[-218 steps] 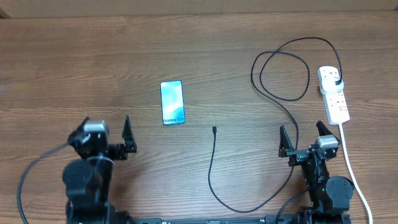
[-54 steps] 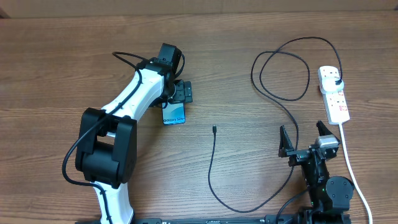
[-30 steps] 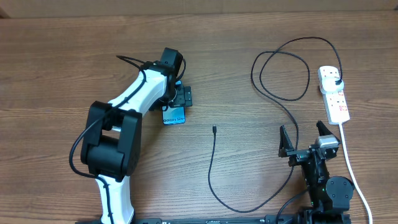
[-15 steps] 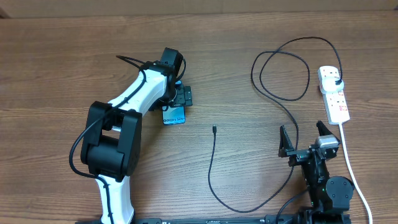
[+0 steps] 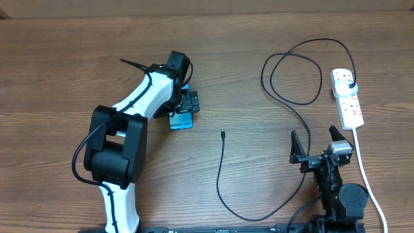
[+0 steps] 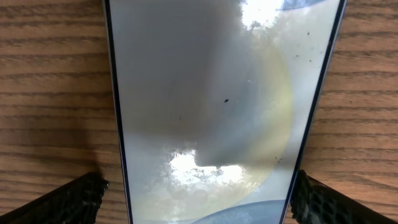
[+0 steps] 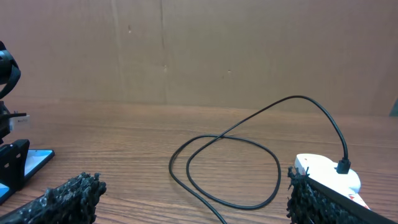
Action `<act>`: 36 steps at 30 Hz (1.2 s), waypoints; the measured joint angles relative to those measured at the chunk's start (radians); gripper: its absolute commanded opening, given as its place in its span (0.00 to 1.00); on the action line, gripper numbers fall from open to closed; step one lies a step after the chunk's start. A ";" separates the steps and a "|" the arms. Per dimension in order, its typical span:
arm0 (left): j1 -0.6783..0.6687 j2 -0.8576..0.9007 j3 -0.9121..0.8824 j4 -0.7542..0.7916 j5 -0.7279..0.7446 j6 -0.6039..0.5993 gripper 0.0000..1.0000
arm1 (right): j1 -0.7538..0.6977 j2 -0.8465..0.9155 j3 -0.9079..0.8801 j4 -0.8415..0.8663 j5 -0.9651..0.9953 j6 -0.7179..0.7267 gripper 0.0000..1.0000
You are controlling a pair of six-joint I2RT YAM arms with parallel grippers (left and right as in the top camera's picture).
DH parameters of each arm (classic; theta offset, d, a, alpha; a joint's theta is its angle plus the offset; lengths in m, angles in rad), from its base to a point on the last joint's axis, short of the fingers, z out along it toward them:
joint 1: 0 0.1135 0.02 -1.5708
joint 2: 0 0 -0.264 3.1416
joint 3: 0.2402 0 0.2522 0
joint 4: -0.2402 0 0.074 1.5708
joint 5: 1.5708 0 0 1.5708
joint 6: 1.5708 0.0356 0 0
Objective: Plug charger to phone and switch on socket
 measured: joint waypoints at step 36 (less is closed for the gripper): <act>0.000 0.011 0.041 0.001 -0.024 0.019 1.00 | 0.000 0.000 0.000 0.000 0.000 0.000 1.00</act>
